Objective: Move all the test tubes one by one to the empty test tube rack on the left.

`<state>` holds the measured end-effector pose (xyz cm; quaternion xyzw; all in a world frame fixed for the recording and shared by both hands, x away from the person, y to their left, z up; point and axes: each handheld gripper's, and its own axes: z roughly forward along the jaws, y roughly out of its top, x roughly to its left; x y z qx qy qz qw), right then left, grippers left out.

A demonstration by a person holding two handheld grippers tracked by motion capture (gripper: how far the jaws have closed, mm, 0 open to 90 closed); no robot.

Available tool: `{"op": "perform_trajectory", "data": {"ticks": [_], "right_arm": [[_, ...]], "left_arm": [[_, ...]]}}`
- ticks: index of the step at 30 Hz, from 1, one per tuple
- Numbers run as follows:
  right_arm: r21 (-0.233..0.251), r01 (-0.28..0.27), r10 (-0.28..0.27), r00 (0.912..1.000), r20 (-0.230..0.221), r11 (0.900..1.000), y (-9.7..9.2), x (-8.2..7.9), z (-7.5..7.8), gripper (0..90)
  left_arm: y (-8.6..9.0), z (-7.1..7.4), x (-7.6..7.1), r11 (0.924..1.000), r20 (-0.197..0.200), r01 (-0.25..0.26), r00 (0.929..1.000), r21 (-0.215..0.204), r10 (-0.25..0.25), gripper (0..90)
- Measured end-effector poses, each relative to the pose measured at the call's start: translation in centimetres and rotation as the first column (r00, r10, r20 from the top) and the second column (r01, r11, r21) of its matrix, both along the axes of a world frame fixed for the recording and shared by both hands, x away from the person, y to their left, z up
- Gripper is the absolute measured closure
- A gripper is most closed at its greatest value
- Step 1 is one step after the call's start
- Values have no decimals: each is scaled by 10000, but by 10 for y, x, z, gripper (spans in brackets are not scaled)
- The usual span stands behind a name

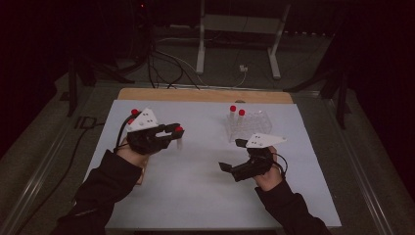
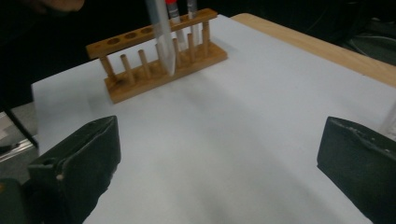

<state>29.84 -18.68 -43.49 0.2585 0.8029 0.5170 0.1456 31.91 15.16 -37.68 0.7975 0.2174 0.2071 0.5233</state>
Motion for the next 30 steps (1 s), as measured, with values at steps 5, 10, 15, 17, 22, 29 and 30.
{"op": "perform_trajectory", "data": {"ticks": [5, 10, 15, 17, 22, 29, 30], "right_arm": [[-89, -44, 46, 9999, 166, 10000, 1, -1, 1, 0], [47, -71, 71, 9999, 145, 10000, -1, -1, 1, 0], [34, -126, 126, 9999, 104, 9999, -1, -1, 1, 0], [45, -129, 129, 9999, 104, 9999, -1, -1, 1, 0], [20, -154, 154, 9998, 133, 9999, -2, -1, 1, 0], [13, -203, 203, 9997, 105, 9998, -1, -1, 1, 0], [-13, -211, 211, 9997, 131, 9998, -1, -1, 1, 0]], "left_arm": [[18, 6, 2, 9985, 157, -511, 9986, -185, 514, 722], [36, 9, 3, 9938, 229, -1072, 9939, -294, 1079, 722], [54, 10, 3, 9869, 222, -1571, 9872, -359, 1579, 722], [61, 9, 4, 9833, 228, -1776, 9837, -411, 1786, 722], [80, 8, 5, 9723, 219, -2284, 9730, -505, 2297, 722], [103, 3, 12, 9509, 152, -3036, 9523, -598, 3049, 722], [105, 2, 13, 9466, 181, -3157, 9481, -652, 3175, 722]]}}
